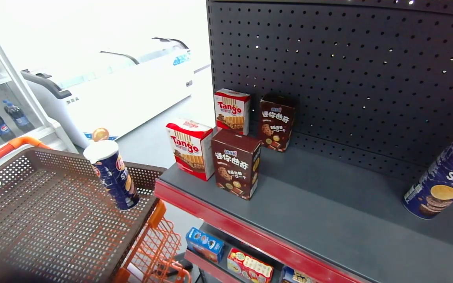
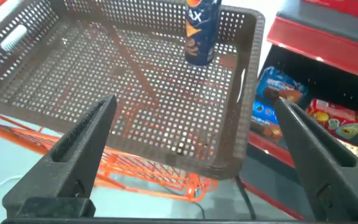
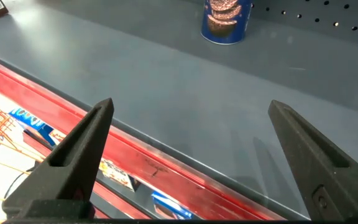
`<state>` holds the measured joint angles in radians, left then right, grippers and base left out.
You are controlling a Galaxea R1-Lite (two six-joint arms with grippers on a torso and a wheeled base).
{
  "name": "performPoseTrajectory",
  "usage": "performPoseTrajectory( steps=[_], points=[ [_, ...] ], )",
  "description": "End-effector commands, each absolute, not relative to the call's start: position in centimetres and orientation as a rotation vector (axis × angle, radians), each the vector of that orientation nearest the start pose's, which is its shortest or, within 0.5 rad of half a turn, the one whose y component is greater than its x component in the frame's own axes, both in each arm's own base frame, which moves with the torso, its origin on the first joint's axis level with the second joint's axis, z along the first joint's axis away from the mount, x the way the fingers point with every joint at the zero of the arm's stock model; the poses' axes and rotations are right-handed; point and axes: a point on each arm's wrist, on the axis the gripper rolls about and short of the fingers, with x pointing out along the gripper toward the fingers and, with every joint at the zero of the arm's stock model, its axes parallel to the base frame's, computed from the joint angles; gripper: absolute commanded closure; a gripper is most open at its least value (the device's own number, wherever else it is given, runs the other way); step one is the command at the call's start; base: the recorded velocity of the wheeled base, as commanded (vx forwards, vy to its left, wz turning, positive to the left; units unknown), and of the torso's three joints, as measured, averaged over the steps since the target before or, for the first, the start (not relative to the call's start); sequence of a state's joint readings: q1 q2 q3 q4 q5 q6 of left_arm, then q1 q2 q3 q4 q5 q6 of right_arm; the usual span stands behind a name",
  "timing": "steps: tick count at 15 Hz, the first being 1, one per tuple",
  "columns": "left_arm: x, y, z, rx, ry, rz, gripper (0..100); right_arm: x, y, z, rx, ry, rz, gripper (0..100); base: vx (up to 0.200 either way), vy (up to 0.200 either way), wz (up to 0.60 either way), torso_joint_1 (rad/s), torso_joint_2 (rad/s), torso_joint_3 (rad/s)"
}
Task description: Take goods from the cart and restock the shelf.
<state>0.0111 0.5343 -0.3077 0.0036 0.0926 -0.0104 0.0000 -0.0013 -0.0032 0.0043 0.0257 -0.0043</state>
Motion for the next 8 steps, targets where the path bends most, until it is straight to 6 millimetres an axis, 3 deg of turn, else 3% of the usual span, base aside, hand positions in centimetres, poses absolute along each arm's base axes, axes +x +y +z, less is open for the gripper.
performPoseTrajectory(
  steps=[1, 5, 8],
  points=[
    [5.2, 0.1, 16.2, -0.006, 0.336, 0.082, 0, -2.3, 0.1, 7.6, -0.005, 0.001, 0.026, 0, 0.000, 0.000, 0.00, 0.000, 0.00, 0.000],
    [12.9, 0.1, 16.0, -0.022, 0.367, 0.064, 0, -2.3, 0.1, 7.6, -0.005, 0.001, 0.026, 0, 0.000, 0.000, 0.00, 0.000, 0.00, 0.000],
    [17.0, 1.8, 14.8, -0.024, 0.370, 0.074, 0, -2.3, 0.1, 7.6, -0.005, 0.001, 0.026, 0, 0.000, 0.000, 0.00, 0.000, 0.00, 0.000]
  ],
)
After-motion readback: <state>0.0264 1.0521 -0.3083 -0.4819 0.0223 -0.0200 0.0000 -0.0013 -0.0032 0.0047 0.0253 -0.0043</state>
